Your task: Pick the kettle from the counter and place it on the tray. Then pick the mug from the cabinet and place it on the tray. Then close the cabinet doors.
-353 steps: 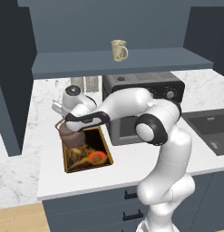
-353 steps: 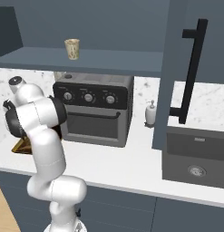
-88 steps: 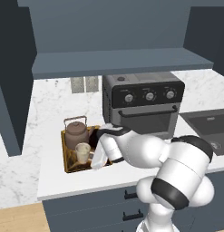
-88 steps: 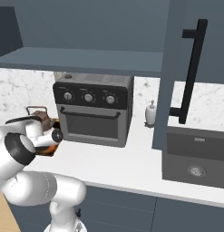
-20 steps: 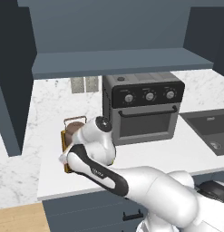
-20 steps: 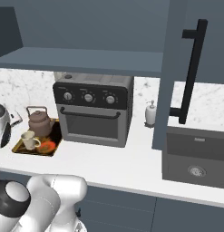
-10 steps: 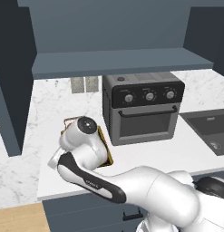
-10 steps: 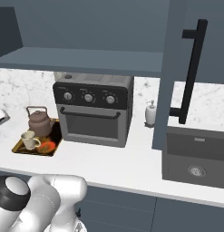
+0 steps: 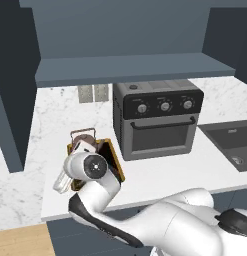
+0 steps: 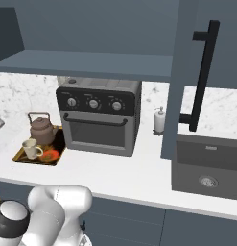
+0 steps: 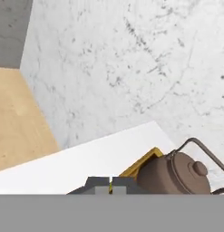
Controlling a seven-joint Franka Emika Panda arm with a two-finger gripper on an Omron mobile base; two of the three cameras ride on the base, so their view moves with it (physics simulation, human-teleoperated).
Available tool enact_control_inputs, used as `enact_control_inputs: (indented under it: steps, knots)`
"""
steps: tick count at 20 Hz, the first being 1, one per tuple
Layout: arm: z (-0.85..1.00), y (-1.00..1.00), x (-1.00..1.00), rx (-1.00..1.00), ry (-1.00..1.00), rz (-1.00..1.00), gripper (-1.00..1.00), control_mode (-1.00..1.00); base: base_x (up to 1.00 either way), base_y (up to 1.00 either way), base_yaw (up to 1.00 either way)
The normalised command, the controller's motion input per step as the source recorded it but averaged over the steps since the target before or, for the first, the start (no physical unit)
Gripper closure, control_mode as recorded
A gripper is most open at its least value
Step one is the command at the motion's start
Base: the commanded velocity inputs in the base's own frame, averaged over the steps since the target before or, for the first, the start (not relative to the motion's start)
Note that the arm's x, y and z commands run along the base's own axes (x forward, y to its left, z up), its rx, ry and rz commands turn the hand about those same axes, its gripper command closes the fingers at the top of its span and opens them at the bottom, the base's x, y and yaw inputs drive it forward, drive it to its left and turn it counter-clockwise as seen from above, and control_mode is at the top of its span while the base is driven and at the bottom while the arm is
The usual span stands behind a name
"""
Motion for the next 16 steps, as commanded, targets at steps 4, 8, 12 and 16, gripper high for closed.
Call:
enact_control_inputs:
  steps: [4, 8, 12, 16]
  knots:
    - [0.25, 0.18, -0.05, -0.11, -0.3, -0.07, 1.0, -1.0, 0.0, 0.0, 0.0]
    - [0.4, 0.32, -0.37, -0.05, -0.22, -0.14, 1.0, -1.0, 0.0, 0.0, 0.0]
    - [0.34, 0.39, -0.51, -0.03, -0.11, -0.2, 1.0, -1.0, 0.0, 0.0, 0.0]
    - [0.01, 0.3, -0.15, -0.09, -0.01, -0.06, 1.0, -1.0, 0.0, 0.0, 0.0]
